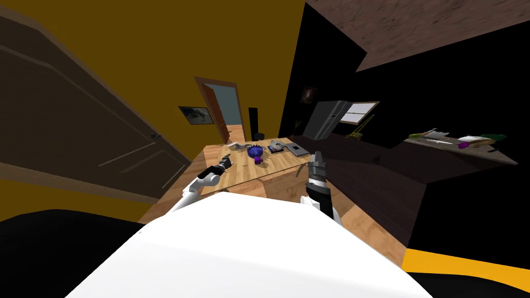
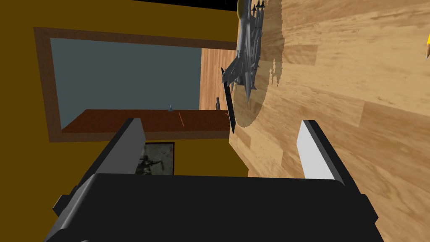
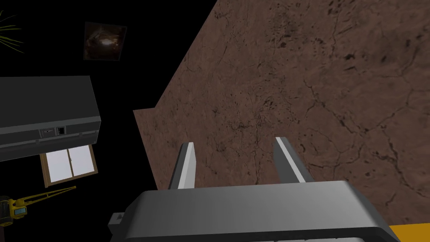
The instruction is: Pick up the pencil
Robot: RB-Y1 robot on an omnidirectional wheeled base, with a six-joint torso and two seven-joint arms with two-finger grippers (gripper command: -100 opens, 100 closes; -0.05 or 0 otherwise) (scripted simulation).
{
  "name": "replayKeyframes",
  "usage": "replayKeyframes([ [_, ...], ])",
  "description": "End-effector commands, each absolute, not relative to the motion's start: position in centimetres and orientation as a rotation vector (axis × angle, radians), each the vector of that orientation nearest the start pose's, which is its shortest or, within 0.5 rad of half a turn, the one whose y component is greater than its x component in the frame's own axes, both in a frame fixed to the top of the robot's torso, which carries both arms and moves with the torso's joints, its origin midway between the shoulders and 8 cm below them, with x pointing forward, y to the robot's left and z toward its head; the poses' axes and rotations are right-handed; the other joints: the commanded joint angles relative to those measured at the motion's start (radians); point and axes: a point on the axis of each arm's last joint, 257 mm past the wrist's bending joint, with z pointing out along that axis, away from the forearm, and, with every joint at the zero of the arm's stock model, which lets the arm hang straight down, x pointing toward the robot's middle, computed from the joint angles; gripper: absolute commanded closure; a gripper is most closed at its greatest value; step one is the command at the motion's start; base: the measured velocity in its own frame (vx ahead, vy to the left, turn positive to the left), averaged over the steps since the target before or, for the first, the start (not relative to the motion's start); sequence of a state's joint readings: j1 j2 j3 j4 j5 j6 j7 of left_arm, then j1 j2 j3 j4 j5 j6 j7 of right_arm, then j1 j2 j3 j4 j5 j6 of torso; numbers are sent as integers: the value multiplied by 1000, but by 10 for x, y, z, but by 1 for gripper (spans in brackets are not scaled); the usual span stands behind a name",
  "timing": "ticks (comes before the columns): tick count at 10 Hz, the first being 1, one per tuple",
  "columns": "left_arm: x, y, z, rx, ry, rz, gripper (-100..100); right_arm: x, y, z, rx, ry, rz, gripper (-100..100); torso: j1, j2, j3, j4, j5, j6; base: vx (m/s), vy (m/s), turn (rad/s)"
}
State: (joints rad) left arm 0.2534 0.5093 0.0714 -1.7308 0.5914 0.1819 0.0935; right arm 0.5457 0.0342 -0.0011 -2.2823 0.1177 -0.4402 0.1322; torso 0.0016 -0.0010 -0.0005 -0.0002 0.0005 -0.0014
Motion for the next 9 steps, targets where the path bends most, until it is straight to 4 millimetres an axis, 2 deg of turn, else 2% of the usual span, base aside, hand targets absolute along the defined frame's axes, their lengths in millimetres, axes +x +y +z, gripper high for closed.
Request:
replayKeyframes([
  [1, 459, 418, -286, -1631, 1264, -1119, -100, 351, -278, -2, 632, 754, 1064, 0, 0, 0, 0, 0, 0, 0, -11, 11, -346],
  [2, 458, 420, -291, -1658, 1253, -1124, -100, 351, -278, -2, 631, 754, 1064, 0, 0, 0, 0, 0, 0, 2, -21, 23, -220],
  [3, 452, 431, -310, -1727, 1280, -1082, -100, 351, -278, -2, 632, 754, 1064, 0, 0, 0, 0, 0, 0, 0, -31, 26, -405],
  [5, 450, 433, -315, -1771, 1256, -1103, -100, 351, -278, -2, 632, 754, 1064, 0, 1, 1, 0, 0, 0, 0, -18, 24, -70],
  [6, 441, 445, -336, -1851, 1276, -1055, -100, 351, -278, -2, 632, 754, 1064, 0, 0, 0, 0, 0, 0, 0, -17, 13, -339],
  [7, 439, 445, -339, -1880, 1258, -1070, -100, 351, -278, -2, 631, 754, 1064, 0, 0, 0, 0, 0, 0, 1, -21, 23, -236],
  [8, 429, 457, -357, -1952, 1274, -1020, -100, 351, -278, -2, 632, 754, 1064, 0, 0, 0, 0, 0, 0, 0, -26, 23, -386],
  [9, 426, 457, -362, -1987, 1256, -1032, -100, 351, -278, -2, 631, 754, 1064, 0, 1, 0, 0, 0, 0, 1, -28, 32, -214],
])
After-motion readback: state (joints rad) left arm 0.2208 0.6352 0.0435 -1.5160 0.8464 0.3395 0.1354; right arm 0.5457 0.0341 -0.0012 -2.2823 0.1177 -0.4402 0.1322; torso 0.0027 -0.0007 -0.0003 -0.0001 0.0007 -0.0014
